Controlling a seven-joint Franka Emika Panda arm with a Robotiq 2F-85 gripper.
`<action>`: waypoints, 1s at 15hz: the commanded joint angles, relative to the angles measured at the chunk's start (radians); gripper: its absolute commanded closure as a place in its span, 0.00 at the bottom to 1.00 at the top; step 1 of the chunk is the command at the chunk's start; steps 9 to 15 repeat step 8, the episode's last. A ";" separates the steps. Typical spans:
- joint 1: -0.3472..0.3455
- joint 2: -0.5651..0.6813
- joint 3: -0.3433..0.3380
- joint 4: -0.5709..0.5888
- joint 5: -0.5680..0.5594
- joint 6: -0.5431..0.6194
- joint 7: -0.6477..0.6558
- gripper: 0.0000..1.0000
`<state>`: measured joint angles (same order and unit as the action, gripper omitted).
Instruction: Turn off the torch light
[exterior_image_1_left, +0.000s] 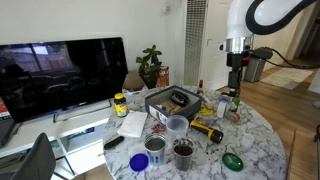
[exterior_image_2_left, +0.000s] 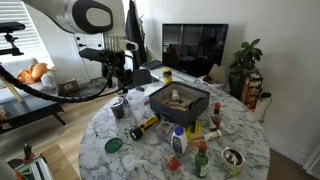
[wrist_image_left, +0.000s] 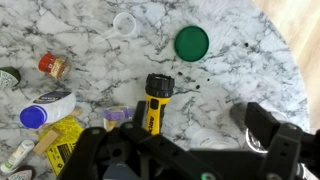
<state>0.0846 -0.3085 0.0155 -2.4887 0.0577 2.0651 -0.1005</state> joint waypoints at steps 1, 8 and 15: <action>-0.006 -0.014 0.006 0.001 0.002 -0.016 -0.007 0.00; -0.005 -0.043 0.005 -0.005 0.002 -0.032 -0.013 0.00; -0.005 -0.043 0.005 -0.005 0.002 -0.032 -0.013 0.00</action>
